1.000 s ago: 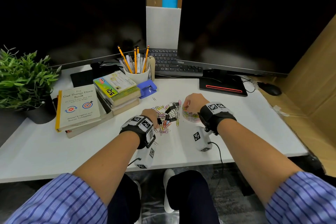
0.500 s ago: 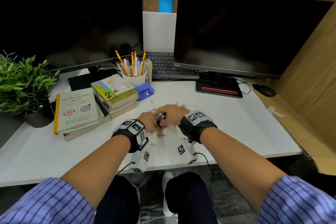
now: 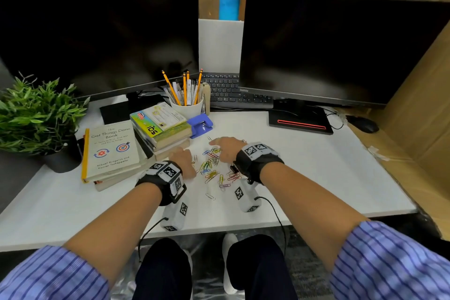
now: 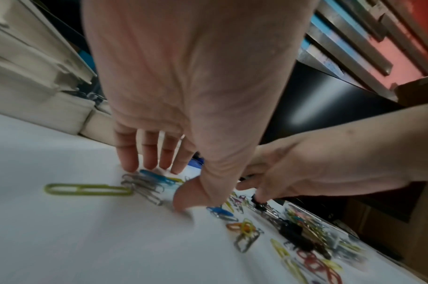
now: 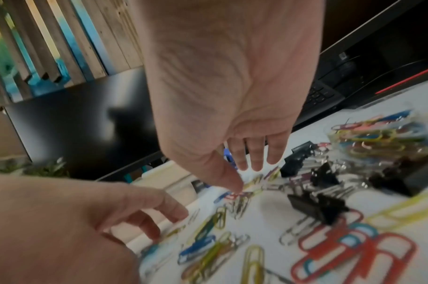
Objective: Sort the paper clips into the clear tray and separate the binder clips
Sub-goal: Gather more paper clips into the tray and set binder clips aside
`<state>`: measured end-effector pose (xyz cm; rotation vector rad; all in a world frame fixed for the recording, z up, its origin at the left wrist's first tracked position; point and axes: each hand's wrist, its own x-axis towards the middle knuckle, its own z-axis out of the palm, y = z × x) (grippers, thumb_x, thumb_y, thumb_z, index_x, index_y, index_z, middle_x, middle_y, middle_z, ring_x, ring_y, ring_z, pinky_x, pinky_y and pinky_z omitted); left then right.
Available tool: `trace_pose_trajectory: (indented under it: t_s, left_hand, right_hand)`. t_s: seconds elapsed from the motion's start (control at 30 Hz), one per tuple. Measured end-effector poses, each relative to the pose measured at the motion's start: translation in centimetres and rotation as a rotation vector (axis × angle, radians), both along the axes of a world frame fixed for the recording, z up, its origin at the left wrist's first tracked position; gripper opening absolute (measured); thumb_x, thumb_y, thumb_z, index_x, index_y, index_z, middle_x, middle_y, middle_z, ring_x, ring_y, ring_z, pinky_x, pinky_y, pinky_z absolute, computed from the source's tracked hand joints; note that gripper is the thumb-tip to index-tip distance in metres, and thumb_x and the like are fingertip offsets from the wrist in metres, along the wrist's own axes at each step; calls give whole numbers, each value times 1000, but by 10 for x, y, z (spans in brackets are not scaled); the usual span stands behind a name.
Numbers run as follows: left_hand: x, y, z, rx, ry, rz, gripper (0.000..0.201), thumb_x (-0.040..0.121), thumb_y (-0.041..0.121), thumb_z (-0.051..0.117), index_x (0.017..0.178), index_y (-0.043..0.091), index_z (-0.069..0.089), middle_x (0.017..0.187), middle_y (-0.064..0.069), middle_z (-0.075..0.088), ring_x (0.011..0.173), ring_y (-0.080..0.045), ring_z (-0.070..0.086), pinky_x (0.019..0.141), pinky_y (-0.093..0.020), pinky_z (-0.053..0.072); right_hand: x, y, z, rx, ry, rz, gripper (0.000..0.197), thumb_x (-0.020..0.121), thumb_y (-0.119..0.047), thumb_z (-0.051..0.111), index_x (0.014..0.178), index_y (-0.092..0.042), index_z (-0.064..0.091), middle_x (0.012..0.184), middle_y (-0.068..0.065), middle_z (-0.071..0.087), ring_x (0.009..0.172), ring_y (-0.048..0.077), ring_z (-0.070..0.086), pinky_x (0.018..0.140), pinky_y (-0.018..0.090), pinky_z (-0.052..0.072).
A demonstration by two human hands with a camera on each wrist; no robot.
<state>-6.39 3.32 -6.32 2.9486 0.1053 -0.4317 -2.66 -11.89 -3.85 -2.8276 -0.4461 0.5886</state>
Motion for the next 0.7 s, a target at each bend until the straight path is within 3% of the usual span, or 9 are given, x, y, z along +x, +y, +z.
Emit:
trace_pose_trajectory:
  t_s: [0.1,0.17,0.3,0.37,0.5,0.63,0.7]
  left_hand:
    - [-3,-2,-3,8,16,-52,61,85,24,58,139,8,35,141,-12,31,134,-31,32,106,-35,36]
    - [-4,-1,-4,-10,40,-90,64,85,24,59,141,9,33,142,-11,30,135,-31,31,107,-38,38]
    - [-4,1,-1,-24,67,-150,67,84,22,60,143,10,31,143,-11,29,135,-29,34,107,-37,38]
    - [-4,6,2,-33,107,-181,66,85,22,61,143,10,32,145,-9,29,135,-26,36,108,-34,37]
    - [-6,21,15,60,171,-193,74,82,25,67,145,10,32,147,-11,32,134,-26,39,109,-36,38]
    - [-15,37,20,232,209,-161,71,80,24,72,138,6,38,137,-15,49,124,-28,51,90,-31,46]
    - [-21,42,16,255,183,-146,71,77,28,74,134,7,38,129,-14,54,118,-29,54,90,-34,48]
  right_hand:
    - [3,17,-15,-68,70,7,68,91,-16,50,151,-27,20,159,5,21,143,25,29,114,33,27]
    - [2,26,-22,-112,85,36,62,94,-18,44,151,-22,22,159,5,17,145,26,25,118,37,23]
    - [-13,31,-20,-61,17,135,40,89,-21,52,128,-14,52,128,9,53,120,31,52,102,42,44]
    - [-21,25,-22,-66,-2,198,45,84,-15,54,129,-14,54,127,10,54,119,30,53,101,42,45]
    - [-30,7,-12,-120,-1,311,57,85,-7,51,140,-21,47,140,8,45,131,26,41,111,35,34]
    - [-30,-7,-2,-82,39,220,69,82,-9,61,145,-24,37,145,7,37,134,25,39,109,35,37]
    - [-32,-14,1,-132,80,165,81,76,-15,71,146,-24,31,146,6,33,133,26,40,105,37,41]
